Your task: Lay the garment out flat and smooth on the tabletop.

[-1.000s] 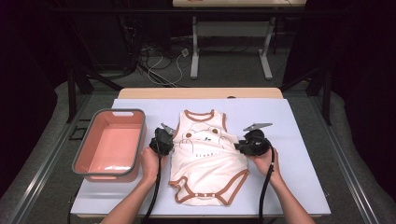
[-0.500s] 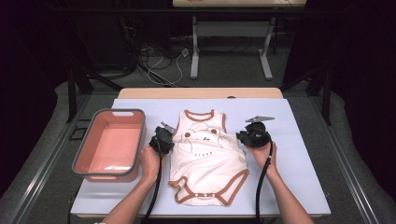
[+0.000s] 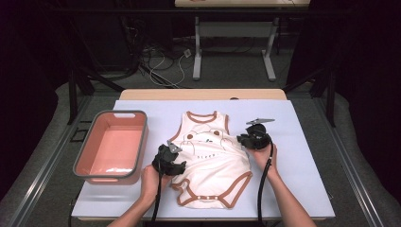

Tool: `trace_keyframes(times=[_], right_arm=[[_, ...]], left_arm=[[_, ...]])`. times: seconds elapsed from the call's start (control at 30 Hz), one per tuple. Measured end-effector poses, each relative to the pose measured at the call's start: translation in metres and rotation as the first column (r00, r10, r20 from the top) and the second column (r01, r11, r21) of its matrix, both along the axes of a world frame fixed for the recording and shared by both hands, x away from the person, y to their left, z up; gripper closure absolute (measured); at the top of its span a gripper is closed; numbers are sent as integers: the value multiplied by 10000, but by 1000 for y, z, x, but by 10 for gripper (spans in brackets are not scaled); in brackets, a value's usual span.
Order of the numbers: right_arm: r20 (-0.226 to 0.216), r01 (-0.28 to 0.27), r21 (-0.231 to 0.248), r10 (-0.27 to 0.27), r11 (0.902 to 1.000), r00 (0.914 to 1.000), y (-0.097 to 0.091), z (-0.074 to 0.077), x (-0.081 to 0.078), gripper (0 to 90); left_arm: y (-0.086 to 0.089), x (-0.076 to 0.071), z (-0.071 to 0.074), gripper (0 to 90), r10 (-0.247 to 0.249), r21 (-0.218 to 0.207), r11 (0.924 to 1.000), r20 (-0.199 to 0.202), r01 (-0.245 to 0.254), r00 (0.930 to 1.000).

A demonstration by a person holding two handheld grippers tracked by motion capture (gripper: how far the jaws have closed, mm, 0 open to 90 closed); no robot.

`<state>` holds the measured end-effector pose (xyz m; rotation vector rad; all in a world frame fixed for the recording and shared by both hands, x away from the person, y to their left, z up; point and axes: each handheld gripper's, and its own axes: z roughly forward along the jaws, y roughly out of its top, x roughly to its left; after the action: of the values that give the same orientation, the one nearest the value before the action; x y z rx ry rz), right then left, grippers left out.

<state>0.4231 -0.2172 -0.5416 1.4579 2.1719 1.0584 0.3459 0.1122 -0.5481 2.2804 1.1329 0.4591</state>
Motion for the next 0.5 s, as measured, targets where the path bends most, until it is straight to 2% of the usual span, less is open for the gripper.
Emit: trace_keyframes(times=[0.03,0.07,0.13,0.23,0.33,0.4,0.5], right_arm=[[31,-2,-15,2,10000,10000,-1,0,0,749],[12,-6,79,6,10000,10000,-2,0,-1,749],[39,-24,55,24,10000,10000,-2,0,-1,751],[79,-1,66,1,10000,10000,0,0,-1,753],[137,-68,-26,68,10000,9999,1,1,-1,754],[152,-98,-12,98,10000,9998,2,2,-1,755],[309,-71,-102,74,9999,9995,2,3,0,757]], left_arm=[[4,-2,0,425,-209,-127,9997,-227,206,9995],[7,-3,-1,470,-301,-327,9990,-284,291,9991],[12,-6,-4,556,-498,-941,9945,-468,452,9977],[14,-6,-3,725,-736,-992,9927,-516,682,9960],[14,-5,-3,870,-914,-922,9920,-480,867,9947],[13,-6,-1,888,-963,-627,9936,-374,938,9947],[13,-8,1,891,-797,-135,9967,-190,795,9966]])
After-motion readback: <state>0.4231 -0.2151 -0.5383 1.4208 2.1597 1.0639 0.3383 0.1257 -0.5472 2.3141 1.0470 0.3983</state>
